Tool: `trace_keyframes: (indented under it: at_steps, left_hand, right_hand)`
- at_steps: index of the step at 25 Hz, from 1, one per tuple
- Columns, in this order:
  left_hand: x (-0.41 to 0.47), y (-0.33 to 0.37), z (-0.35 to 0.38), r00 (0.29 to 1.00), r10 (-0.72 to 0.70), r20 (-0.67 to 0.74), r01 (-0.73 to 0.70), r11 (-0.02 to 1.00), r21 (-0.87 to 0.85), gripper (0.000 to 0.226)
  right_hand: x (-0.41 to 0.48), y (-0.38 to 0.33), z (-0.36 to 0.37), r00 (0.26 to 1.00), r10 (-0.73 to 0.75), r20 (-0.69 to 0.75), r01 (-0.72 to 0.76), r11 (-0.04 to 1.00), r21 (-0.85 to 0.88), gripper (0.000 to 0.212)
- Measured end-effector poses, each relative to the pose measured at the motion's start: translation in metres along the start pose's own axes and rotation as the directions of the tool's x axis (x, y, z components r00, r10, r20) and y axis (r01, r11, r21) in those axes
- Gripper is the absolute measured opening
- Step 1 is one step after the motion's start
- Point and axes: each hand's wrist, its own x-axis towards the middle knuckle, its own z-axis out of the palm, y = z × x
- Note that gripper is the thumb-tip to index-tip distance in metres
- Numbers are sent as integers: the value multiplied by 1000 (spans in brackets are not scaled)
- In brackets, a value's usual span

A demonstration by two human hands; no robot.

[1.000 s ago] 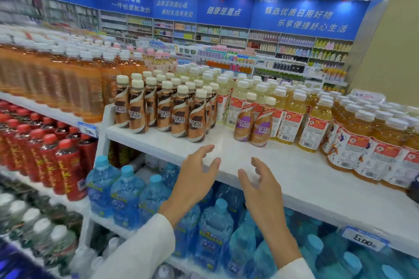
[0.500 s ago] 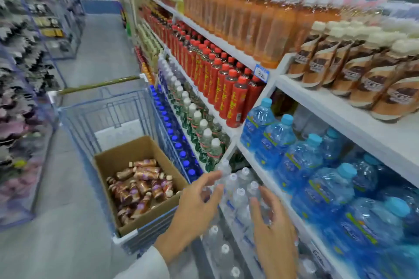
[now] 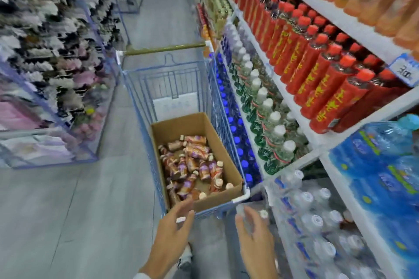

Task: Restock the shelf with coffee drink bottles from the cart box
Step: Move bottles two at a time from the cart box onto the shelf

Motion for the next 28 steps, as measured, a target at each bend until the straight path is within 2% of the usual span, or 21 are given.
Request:
trace_keyframes:
  at_steps: [3,7,10,12,14,17,20,23,25,28]
  left_hand:
    - [36,-21,-16,996,-78,-34,78,997,21,19]
    - [91,-40,-24,979,-190,-76,191,982,11,19]
    - [149,-50,-13,947,-309,-91,306,951,-46,22]
    - [197,-60,-2,913,-391,-118,391,920,-29,27]
    - [251,-75,8,857,-492,-154,499,866,14,40]
    - [323,-105,19,695,-685,-218,692,720,-56,61]
    - [377,-145,32,557,-789,-260,805,590,-66,71]
    - [410,-185,44,495,-823,-279,853,521,-23,80]
    - [427,-205,53,449,-823,-349,877,480,-4,85]
    - [432,-215,59,412,-810,-417,890,456,-5,79]
  right_hand:
    - [33,-10,22,999,42,26,-42,999,-10,19]
    - [71,-22,50,992,89,85,-79,990,-120,26]
    - [98,-26,71,981,126,150,-104,984,-147,18]
    - [117,-26,84,964,177,199,-142,974,-176,23]
    - [138,-25,94,945,213,250,-164,966,-200,24]
    - [170,-20,103,922,246,301,-185,959,-214,23]
    - [201,-6,110,907,297,300,-234,945,-226,19]
    - [221,7,114,894,334,298,-270,933,-237,18]
    - [235,18,117,884,351,309,-284,928,-241,17]
    - [252,21,124,854,382,354,-310,919,-244,18]
